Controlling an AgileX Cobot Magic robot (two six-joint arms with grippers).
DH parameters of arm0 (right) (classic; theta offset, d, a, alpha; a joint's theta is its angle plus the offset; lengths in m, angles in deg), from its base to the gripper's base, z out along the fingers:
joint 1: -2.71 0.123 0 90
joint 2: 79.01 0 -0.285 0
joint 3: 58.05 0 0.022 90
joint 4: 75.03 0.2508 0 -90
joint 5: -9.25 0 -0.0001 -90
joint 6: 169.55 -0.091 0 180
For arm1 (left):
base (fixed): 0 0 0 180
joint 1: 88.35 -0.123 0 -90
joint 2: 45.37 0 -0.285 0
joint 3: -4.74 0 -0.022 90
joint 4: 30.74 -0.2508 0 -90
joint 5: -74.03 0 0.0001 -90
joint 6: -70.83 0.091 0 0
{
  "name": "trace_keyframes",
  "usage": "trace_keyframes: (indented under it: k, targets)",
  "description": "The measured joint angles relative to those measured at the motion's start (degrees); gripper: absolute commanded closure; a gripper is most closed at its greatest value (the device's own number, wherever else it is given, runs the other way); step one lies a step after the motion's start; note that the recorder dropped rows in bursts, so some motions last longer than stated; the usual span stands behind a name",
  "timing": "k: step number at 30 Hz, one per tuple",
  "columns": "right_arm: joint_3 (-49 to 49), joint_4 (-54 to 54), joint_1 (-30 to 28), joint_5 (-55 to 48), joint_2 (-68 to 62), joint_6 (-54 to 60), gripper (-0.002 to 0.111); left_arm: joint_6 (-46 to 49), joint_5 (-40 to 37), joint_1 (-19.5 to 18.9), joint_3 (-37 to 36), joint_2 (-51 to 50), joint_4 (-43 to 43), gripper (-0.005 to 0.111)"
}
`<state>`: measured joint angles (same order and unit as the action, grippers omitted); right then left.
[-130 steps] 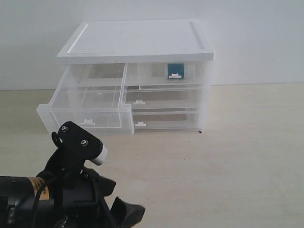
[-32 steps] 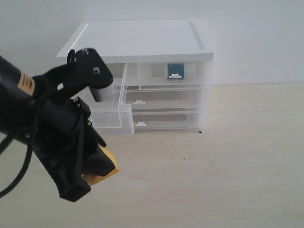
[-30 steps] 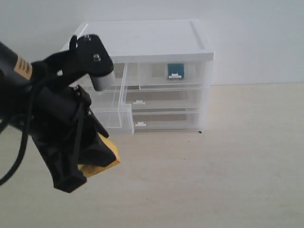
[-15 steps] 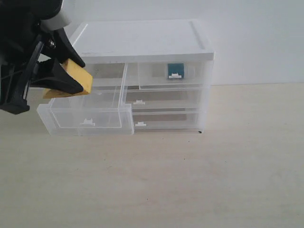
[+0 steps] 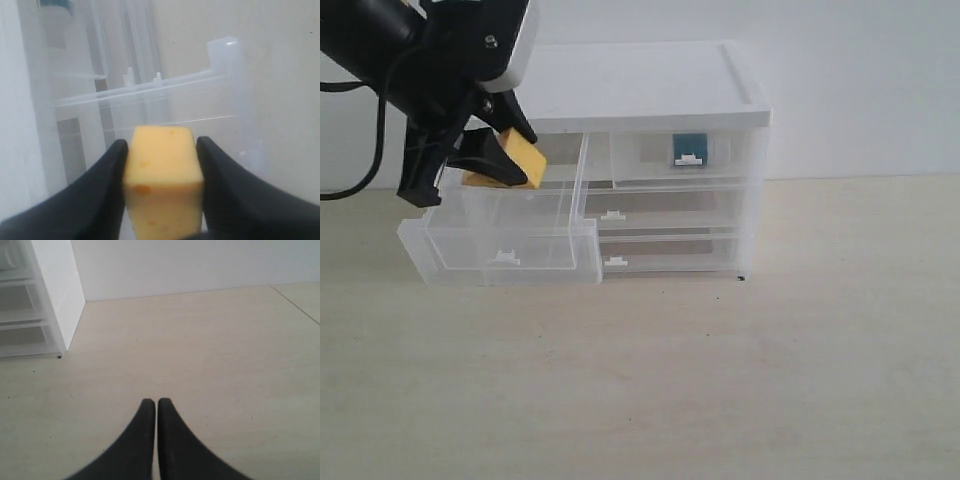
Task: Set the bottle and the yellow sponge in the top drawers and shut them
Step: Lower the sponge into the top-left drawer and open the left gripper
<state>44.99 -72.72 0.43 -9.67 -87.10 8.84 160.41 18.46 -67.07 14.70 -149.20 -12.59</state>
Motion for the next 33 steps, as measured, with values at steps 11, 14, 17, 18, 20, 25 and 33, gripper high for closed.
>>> trace_keyframes:
  k: [11, 14, 17, 18, 20, 25, 33]
  targets:
    - [0.0, 0.0, 0.0, 0.0, 0.0, 0.0, 0.108, 3.64, 6.34, -2.68, 2.7, -8.7, 1.22, 0.102]
    - [0.0, 0.0, 0.0, 0.0, 0.0, 0.0, 0.108, 5.03, 8.6, -2.91, 2.83, -9.64, 1.27, 0.102]
    - [0.0, 0.0, 0.0, 0.0, 0.0, 0.0, 0.108, 6.16, 9.82, -2.91, 2.94, -10.83, 1.43, 0.102]
    - [0.0, 0.0, 0.0, 0.0, 0.0, 0.0, 0.108, 6.27, 10.12, -2.91, 2.94, -11.3, 1.52, 0.102]
    - [0.0, 0.0, 0.0, 0.0, 0.0, 0.0, 0.108, 6.52, 11.27, -2.91, 2.94, -12.21, 1.52, 0.098]
    - [0.0, 0.0, 0.0, 0.0, 0.0, 0.0, 0.108, 6.67, 14.42, -2.91, 2.94, -13.27, 1.52, 0.065]
    - [0.0, 0.0, 0.0, 0.0, 0.0, 0.0, 0.108, 6.56, 11.21, -2.91, 2.94, -13.14, 1.8, 0.039]
